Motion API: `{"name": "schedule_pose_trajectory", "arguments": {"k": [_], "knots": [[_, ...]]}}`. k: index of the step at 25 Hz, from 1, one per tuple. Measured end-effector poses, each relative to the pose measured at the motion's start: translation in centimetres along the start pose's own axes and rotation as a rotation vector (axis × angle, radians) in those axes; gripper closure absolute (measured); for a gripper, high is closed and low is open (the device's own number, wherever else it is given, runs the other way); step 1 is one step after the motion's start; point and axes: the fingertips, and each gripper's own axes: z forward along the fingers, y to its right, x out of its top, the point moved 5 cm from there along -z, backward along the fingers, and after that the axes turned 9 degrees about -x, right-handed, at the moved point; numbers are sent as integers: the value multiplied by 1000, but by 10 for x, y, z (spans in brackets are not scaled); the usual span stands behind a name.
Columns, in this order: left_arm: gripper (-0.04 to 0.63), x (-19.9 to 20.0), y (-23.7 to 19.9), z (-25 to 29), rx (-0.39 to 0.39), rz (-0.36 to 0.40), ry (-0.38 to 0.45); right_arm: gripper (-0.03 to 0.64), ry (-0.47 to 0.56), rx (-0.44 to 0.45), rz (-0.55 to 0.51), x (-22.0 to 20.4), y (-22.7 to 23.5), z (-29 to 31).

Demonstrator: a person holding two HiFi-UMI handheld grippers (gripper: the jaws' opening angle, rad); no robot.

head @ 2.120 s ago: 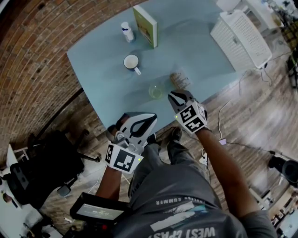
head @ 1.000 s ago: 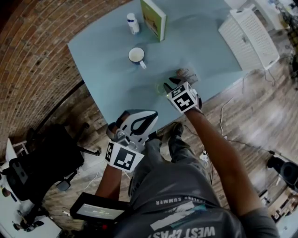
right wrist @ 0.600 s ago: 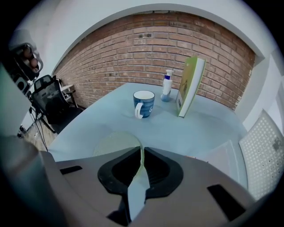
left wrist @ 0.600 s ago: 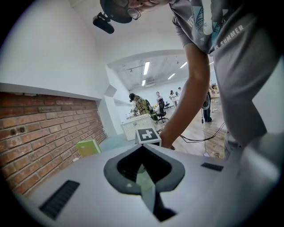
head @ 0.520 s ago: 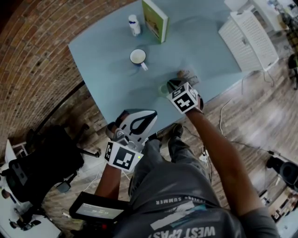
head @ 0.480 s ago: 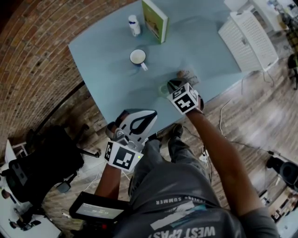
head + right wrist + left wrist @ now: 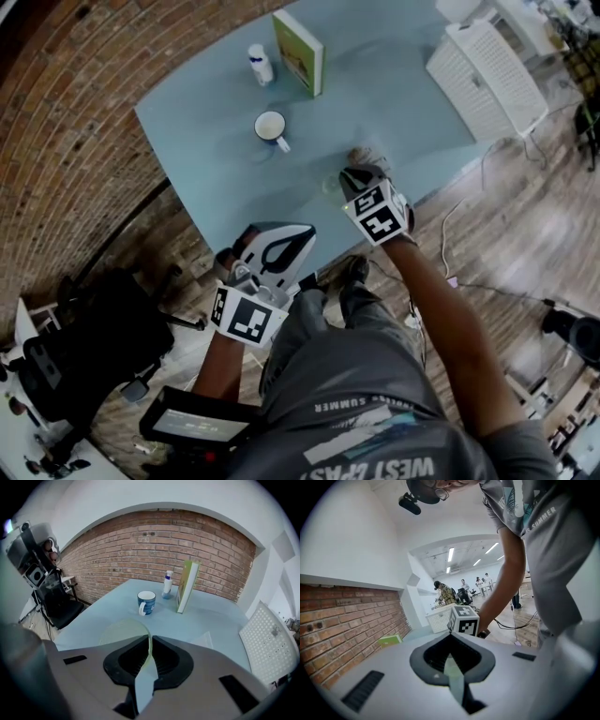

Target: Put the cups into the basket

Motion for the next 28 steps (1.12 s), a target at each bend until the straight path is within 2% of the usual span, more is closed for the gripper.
{"name": "schedule_pose_trajectory", "arguments": {"k": [15, 28], "knots": [[594, 25, -4, 17, -51, 66, 37, 583, 161, -98, 58, 24, 41, -89], [594, 37, 0, 29, -51, 82, 31, 583, 236, -110, 60, 34, 59, -125]]}}
